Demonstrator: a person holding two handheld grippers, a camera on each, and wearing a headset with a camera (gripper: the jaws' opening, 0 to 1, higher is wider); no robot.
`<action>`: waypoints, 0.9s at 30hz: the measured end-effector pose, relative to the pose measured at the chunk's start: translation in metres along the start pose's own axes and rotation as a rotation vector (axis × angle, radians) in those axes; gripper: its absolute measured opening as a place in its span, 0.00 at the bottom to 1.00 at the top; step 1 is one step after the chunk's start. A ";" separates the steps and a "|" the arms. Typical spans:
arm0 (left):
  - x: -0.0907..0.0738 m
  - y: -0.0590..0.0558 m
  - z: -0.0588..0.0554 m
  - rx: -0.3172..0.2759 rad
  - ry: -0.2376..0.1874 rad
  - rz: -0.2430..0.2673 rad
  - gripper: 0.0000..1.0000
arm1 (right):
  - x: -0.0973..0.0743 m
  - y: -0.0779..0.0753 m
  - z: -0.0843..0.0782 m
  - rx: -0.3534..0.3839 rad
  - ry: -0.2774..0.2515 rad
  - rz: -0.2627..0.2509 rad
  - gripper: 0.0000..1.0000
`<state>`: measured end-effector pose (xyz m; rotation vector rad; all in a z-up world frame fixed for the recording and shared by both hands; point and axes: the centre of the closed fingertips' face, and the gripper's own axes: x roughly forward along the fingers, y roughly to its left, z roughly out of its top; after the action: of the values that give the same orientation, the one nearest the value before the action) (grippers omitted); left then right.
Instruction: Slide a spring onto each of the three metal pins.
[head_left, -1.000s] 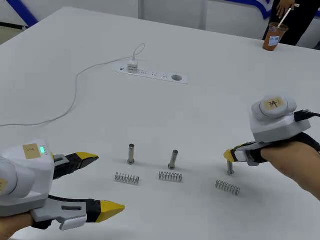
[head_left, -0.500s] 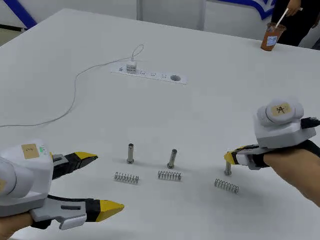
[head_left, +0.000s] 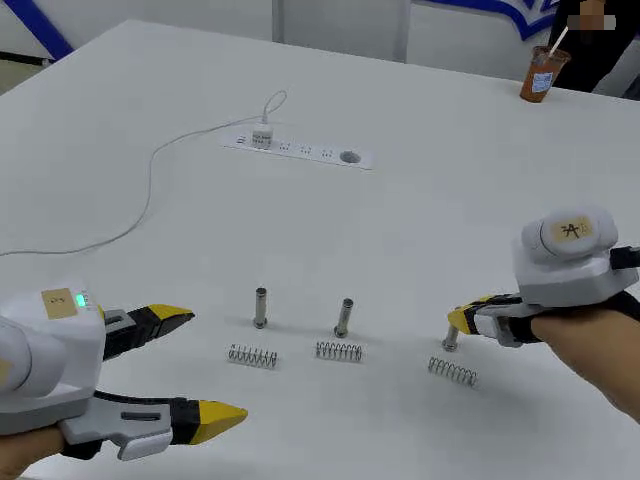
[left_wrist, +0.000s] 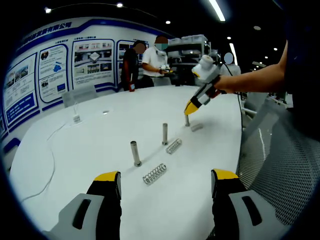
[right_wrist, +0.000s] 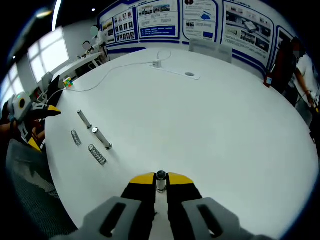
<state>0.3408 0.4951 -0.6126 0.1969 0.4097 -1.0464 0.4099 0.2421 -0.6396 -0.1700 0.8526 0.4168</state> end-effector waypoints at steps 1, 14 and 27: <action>0.000 0.000 0.000 0.001 0.000 0.000 0.75 | 0.000 0.001 0.000 0.000 -0.002 0.003 0.09; -0.001 -0.002 0.000 0.006 0.005 -0.001 0.75 | -0.006 0.004 -0.004 -0.051 -0.005 -0.005 0.09; -0.003 -0.004 -0.001 0.005 0.007 0.002 0.75 | -0.005 0.000 -0.006 -0.089 -0.003 -0.007 0.09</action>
<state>0.3356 0.4952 -0.6119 0.2051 0.4129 -1.0451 0.4027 0.2390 -0.6394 -0.2549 0.8307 0.4483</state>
